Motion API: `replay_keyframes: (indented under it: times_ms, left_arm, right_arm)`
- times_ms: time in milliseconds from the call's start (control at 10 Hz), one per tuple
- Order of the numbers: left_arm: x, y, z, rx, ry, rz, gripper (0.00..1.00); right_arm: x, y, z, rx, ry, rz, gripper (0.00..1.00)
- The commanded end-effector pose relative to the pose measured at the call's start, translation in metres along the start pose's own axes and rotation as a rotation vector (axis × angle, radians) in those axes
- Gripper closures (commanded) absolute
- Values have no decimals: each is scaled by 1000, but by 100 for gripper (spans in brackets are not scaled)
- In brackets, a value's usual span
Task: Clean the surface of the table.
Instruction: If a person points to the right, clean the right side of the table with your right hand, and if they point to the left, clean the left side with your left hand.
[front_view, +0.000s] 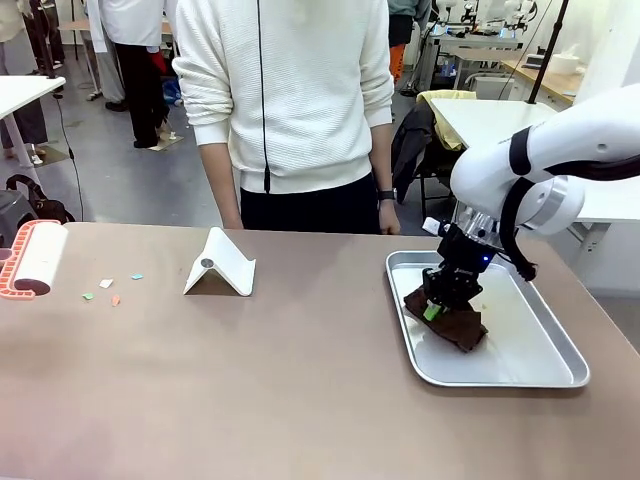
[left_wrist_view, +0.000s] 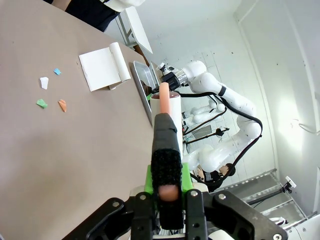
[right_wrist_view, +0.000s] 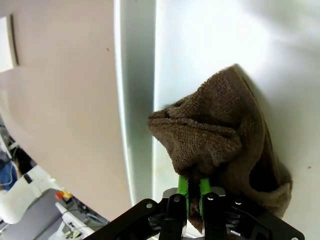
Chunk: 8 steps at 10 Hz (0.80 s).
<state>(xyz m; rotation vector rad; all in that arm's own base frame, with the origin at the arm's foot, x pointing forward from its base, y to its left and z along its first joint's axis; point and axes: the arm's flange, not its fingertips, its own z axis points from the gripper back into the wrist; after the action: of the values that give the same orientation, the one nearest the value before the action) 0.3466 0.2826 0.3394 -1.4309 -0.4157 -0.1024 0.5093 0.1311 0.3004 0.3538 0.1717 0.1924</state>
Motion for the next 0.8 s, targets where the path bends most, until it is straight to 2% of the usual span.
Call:
replay_keyframes:
  times_ms: [0, 300, 500, 700]
  left_arm:
    - [-1, -4, -2, -1, -3, -17, 100]
    - [-1, -4, -2, -1, -3, -17, 100]
    - [-1, -4, -2, -1, -3, -17, 100]
    - [-1, -4, -2, -1, -3, -17, 100]
  right_arm:
    - [3, -21, 3, -67, -80, -124, 91]
    - [6, -50, 15, -49, -178, -300, 91]
    - [9, -67, 23, 11, -230, -436, 91]
    - [10, -86, 31, 103, -214, -640, 91]
